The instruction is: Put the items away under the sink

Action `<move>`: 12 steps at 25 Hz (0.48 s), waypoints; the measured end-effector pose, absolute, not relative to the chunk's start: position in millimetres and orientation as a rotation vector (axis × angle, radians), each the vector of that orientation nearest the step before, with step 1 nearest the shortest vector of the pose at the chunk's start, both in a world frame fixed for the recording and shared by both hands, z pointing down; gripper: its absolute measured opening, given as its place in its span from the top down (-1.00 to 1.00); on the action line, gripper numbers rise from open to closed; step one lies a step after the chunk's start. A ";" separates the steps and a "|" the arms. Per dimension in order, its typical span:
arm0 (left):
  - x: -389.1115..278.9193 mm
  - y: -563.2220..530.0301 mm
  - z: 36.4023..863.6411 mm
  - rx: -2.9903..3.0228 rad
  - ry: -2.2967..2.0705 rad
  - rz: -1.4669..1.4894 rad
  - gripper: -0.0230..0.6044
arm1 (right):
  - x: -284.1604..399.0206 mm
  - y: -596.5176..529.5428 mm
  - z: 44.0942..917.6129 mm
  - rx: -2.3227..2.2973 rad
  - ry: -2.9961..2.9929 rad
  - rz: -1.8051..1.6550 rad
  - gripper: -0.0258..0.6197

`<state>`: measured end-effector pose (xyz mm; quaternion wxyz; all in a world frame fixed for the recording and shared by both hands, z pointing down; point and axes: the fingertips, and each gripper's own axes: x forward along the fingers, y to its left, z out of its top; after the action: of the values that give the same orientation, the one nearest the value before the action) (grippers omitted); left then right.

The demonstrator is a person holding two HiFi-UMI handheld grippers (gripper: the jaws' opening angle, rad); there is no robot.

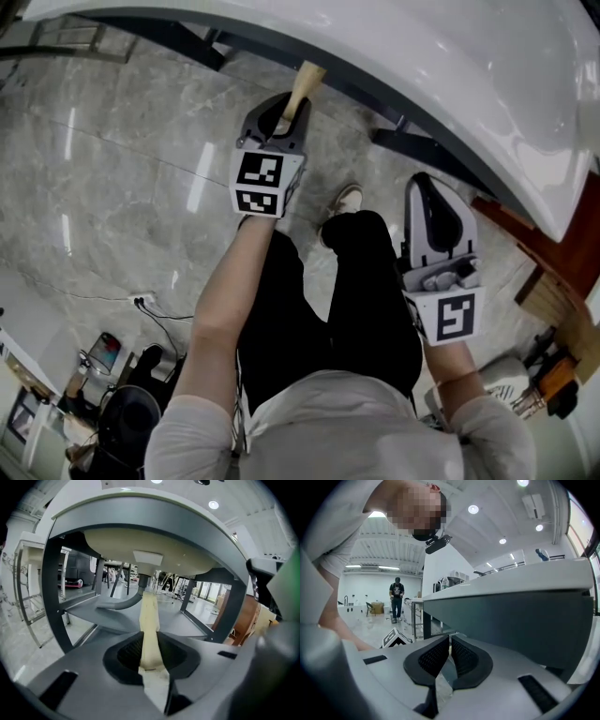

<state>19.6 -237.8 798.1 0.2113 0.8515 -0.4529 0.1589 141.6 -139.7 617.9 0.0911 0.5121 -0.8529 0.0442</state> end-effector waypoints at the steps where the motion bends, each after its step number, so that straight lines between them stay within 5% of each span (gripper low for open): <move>1: 23.1 -243.3 799.8 2.373 -1.254 0.443 0.66 | 143.2 -140.4 621.2 1.521 -2.533 0.130 0.79; 12: 55.2 -292.1 815.3 2.395 -1.248 0.490 0.66 | 155.2 -147.4 643.4 1.535 -2.511 0.150 0.79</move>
<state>55.2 -292.1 815.3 0.1970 0.8554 -0.4459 0.1750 155.2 -147.4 643.4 0.0970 0.5184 -0.8481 0.0506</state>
